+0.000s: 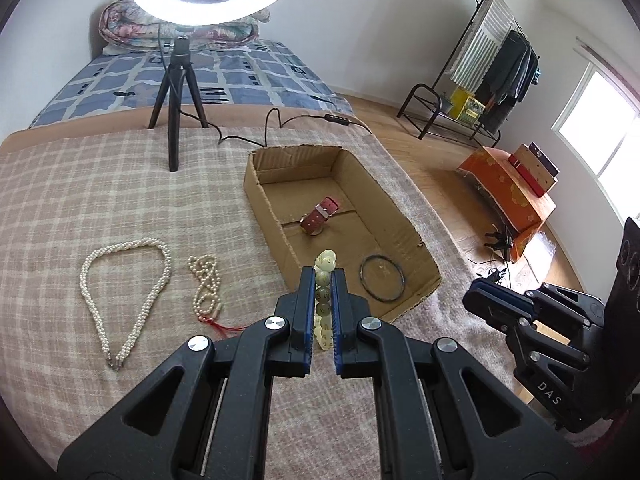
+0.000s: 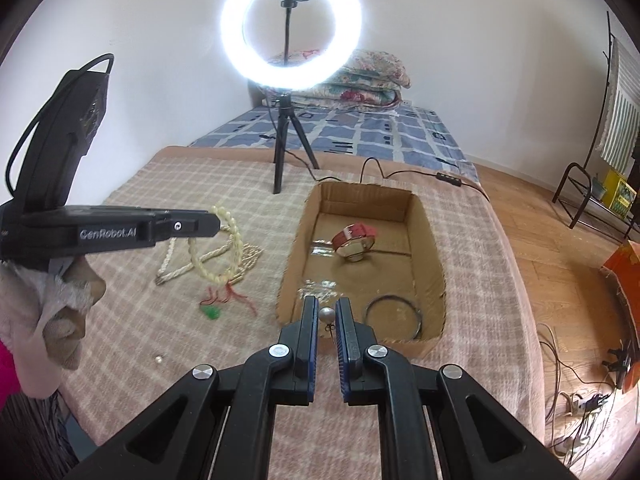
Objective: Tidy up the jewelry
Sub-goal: 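Carry the bracelet in the left tool while the right tool carries the pearl to the box, then open the left tool over the box while the right tool drops the pearl inside, then move the left tool to the twisted pearl necklace while the right tool approaches the jade pendant, then close the left tool on the necklace clasp end while the right tool grips the green jade pendant, then lift and carry the necklace in the left tool while the right tool carries the pendant to the box, then open the left tool over the box while the right tool releases the pendant inside, then withdraw both tools from the box toward the loose pearl and pearl strand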
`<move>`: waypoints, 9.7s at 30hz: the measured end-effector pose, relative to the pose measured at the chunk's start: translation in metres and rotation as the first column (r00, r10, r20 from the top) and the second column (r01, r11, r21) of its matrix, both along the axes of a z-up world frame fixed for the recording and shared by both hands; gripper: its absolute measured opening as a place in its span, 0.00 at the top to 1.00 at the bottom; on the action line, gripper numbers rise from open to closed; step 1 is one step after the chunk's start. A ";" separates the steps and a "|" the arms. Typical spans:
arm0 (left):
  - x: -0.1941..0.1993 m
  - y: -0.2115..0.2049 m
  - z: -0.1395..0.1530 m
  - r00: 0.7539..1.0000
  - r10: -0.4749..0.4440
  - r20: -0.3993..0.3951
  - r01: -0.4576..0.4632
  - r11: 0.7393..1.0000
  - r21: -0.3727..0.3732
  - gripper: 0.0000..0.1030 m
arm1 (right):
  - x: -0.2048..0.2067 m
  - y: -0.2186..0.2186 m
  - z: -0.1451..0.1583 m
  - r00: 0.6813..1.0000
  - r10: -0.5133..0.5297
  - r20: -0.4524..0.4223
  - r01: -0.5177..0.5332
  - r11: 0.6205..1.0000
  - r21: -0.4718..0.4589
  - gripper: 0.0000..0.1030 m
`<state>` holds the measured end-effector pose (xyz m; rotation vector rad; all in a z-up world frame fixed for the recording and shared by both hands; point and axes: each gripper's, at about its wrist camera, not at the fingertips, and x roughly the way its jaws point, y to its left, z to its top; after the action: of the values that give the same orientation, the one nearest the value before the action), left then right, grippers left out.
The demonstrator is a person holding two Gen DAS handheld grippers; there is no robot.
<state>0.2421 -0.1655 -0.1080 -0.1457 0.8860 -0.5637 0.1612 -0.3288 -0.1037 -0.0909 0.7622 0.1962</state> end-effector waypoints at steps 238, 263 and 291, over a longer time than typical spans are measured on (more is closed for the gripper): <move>0.147 -0.019 0.092 0.999 0.038 0.007 -0.036 0.982 -0.184 0.94 | 0.081 -0.014 -0.020 0.995 0.022 -0.097 -0.017 0.999 0.051 0.86; 0.159 -0.035 0.054 0.997 0.042 -0.059 -0.048 0.994 -0.096 0.55 | 0.081 -0.008 -0.023 0.997 0.007 -0.078 -0.007 1.000 0.001 0.30; 0.093 0.061 0.102 0.985 0.151 0.078 -0.151 0.988 -0.006 0.55 | 0.060 0.022 0.014 1.000 0.013 0.011 -0.012 0.999 -0.040 0.16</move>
<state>0.3350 -0.1046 -0.0058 -0.1886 0.7915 -0.4252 0.2209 -0.3066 -0.0899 -0.1348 0.7549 0.1922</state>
